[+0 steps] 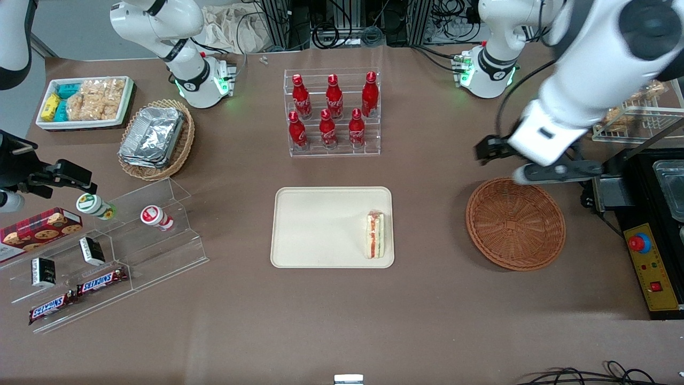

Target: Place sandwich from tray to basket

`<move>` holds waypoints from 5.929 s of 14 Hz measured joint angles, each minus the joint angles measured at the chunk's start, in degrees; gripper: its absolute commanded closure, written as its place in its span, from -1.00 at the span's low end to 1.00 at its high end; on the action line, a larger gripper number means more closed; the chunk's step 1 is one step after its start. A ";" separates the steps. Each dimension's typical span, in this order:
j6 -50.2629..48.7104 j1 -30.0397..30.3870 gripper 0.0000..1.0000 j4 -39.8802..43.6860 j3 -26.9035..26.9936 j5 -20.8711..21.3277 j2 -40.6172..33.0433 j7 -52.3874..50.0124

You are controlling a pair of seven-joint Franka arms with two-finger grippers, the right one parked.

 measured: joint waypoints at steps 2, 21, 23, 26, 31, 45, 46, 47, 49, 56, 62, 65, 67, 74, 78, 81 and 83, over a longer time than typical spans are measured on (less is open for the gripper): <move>3.72 -1.36 -1.00 -0.07 -3.91 1.60 2.97 -6.73; 34.31 -13.17 -1.00 -0.98 -5.06 18.13 34.12 -24.21; 34.58 -13.64 -0.98 -1.07 -5.07 18.14 34.38 -24.35; 36.90 -13.81 -0.59 -2.25 -5.02 18.29 34.42 -24.38; 40.58 -13.81 1.00 -5.45 -4.76 20.68 34.47 -27.09; 10.32 4.97 1.00 -6.83 -3.89 3.89 7.96 -31.19; 10.50 8.27 1.00 -8.99 -3.78 3.85 7.44 -31.23; 11.88 11.76 1.00 -11.77 -3.71 3.83 6.92 -31.23; 18.31 17.02 1.00 -18.54 -3.58 3.83 5.91 -31.08; 43.23 23.05 0.98 -38.12 -3.24 3.82 6.53 -31.22; 44.69 23.11 -1.00 -38.31 -2.07 8.12 9.07 -31.10; 45.13 23.11 -1.00 -38.00 -2.13 8.26 8.44 -33.33; 43.38 22.96 -1.00 -37.70 -2.68 8.50 6.18 -34.68; 15.20 22.09 -1.00 -25.03 -9.49 6.22 -5.00 -20.94; -0.50 20.01 -1.00 -13.03 -4.98 0.36 -6.09 -0.04; -4.82 9.47 -1.00 -7.16 8.11 -1.92 -6.11 15.62; -6.32 3.40 -1.00 -5.51 14.24 -2.03 -6.10 21.81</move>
